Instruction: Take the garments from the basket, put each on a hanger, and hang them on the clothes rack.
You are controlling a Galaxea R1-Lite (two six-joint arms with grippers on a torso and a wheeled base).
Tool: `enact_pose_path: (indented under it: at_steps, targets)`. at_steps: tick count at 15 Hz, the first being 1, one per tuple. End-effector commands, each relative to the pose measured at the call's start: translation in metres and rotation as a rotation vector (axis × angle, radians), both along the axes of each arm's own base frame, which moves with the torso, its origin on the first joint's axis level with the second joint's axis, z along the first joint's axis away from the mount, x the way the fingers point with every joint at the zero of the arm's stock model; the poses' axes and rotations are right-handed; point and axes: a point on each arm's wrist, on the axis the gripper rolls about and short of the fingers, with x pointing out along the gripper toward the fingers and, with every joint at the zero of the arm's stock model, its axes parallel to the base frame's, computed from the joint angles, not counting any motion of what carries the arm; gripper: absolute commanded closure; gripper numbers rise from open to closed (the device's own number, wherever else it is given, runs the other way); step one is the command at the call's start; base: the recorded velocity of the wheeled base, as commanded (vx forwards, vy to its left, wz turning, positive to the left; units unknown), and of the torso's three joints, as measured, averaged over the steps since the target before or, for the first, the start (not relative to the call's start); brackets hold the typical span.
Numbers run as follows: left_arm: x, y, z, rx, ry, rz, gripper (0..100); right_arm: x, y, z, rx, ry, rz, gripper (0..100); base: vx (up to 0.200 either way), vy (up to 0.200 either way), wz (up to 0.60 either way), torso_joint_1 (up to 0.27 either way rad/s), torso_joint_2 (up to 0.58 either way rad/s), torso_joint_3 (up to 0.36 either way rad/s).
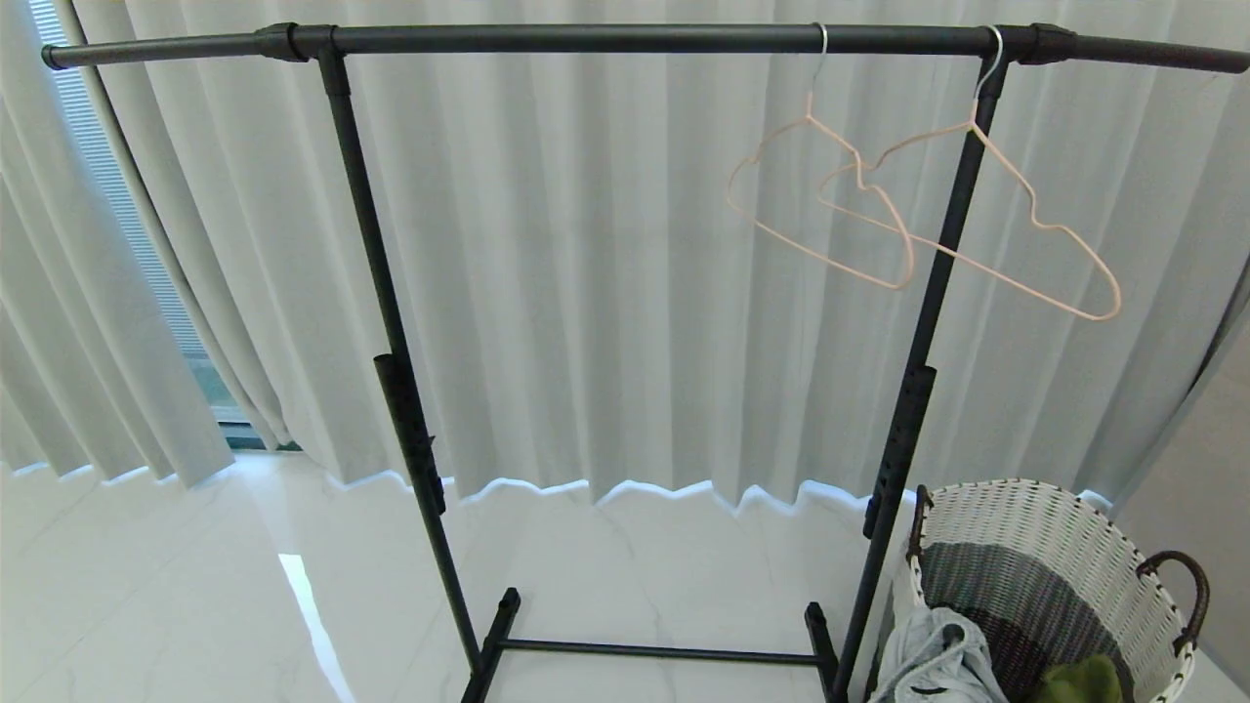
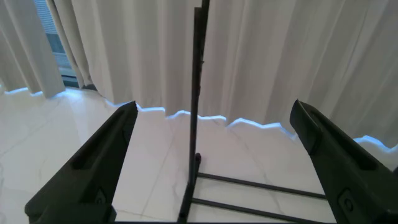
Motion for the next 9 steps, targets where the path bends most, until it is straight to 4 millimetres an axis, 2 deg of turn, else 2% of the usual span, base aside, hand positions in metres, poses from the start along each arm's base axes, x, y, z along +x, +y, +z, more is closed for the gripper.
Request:
enact_pose_path:
  at_steps: [1,9]
  targets:
    - [0.0000,0.0000,0.0000,-0.001,0.000,0.000,0,0.0000,0.0000,0.0000,0.001,0.000,0.001,0,0.000,-0.200,0.00,0.002,0.00,0.002]
    - [0.0000,0.0000,0.0000,-0.005,0.000,-0.001,0,0.0000,0.0000,0.0000,0.002,0.000,0.001,0,0.000,0.000,0.00,0.000,0.00,0.000]
